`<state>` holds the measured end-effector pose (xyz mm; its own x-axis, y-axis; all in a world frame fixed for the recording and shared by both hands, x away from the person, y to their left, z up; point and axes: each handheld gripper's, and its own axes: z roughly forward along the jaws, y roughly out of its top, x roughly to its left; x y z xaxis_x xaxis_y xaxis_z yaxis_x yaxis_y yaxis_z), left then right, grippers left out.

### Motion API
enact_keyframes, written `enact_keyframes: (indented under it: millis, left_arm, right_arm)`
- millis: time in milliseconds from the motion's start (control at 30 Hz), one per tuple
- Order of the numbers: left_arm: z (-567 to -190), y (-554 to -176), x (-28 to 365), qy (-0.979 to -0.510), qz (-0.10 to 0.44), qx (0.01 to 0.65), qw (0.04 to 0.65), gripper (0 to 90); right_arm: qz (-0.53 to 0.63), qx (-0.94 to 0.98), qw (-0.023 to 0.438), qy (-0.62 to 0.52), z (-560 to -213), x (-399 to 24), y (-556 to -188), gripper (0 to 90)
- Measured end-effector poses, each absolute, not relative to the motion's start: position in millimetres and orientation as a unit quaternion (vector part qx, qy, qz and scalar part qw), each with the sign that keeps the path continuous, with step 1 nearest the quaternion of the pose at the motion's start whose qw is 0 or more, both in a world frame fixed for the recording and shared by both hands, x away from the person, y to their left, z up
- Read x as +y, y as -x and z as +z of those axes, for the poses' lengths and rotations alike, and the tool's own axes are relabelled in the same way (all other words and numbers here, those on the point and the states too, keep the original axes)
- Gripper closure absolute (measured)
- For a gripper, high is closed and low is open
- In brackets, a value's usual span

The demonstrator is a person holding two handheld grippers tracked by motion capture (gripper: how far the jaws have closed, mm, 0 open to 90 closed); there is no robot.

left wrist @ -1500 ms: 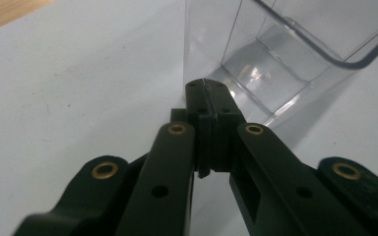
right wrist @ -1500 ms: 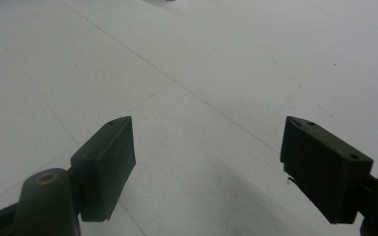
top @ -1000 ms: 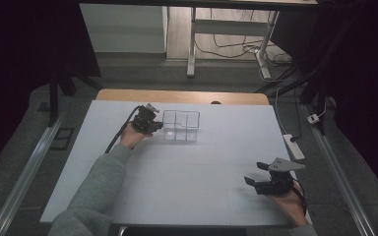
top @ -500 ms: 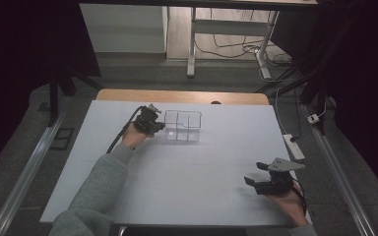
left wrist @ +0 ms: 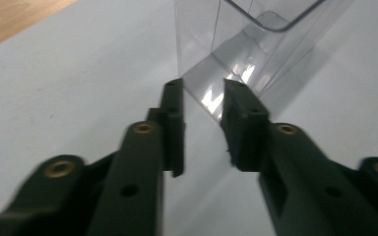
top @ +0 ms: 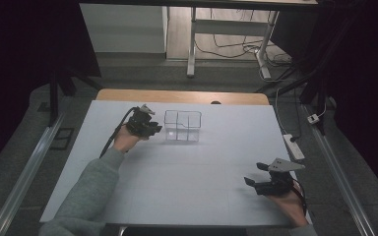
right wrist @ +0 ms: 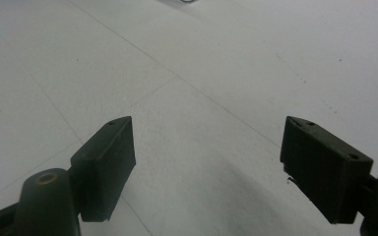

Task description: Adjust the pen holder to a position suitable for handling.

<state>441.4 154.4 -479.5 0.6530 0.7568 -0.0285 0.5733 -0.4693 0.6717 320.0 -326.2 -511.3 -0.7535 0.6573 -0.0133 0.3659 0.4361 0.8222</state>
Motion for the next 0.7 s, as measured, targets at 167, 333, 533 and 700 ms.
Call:
enact_keyframes:
  millis: [167, 333, 533, 700]
  left_arm:
    - [-476.3, -423.9, 166.6, -0.836, 0.145, 0.41, 0.335, 52.7]
    - [-475.3, -406.8, 180.4, -0.828, 0.143, 0.427, 0.333, 43.7]
    - [-474.8, -391.6, 196.3, -0.827, 0.142, 0.431, 0.331, 39.4]
    - [-473.3, -382.1, 208.5, -0.832, 0.14, 0.425, 0.328, 39.2]
  right_arm:
    - [0.429, 0.832, 0.17, -0.309, -511.7, -325.9, -319.9, 20.2]
    - [0.429, 0.832, 0.168, -0.308, -511.8, -325.5, -319.6, 20.2]
    - [0.429, 0.832, 0.169, -0.309, -511.4, -325.8, -319.3, 20.2]
    - [0.429, 0.832, 0.17, -0.309, -511.3, -325.8, -319.0, 20.2]
